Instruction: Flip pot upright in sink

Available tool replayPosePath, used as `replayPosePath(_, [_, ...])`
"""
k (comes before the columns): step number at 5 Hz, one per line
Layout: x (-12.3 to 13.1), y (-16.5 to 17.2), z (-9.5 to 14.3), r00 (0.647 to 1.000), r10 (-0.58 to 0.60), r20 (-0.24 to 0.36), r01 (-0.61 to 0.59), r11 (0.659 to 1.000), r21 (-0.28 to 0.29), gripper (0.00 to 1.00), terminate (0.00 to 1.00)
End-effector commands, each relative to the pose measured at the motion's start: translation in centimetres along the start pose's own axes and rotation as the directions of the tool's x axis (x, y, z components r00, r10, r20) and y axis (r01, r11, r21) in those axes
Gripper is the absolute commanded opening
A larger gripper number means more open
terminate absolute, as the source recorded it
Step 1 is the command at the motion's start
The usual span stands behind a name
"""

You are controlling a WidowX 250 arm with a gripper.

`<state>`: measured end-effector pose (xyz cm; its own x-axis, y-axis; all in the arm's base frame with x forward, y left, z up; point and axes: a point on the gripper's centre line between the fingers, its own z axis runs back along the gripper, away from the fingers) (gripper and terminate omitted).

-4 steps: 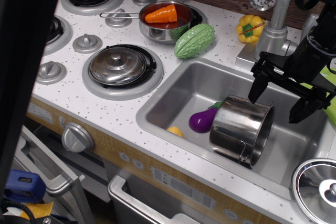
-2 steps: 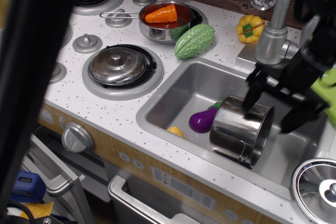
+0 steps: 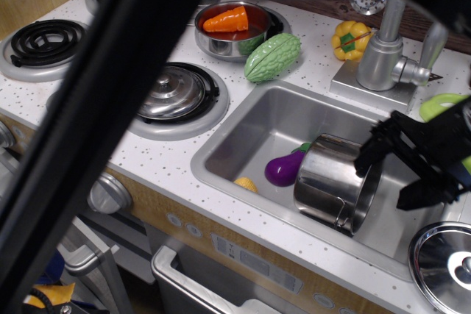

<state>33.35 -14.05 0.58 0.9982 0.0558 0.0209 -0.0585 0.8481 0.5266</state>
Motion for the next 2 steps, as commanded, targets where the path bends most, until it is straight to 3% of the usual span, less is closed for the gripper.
replayPosePath(1, [0.63, 1.26, 1.02, 0.998, -0.023, 0.061, 0.018, 0.995, 0.094, 1.00, 0.00])
replayPosePath(2, [0.58, 1.80, 0.42, 0.996, -0.041, 0.081, 0.032, 0.994, 0.109, 1.00, 0.00])
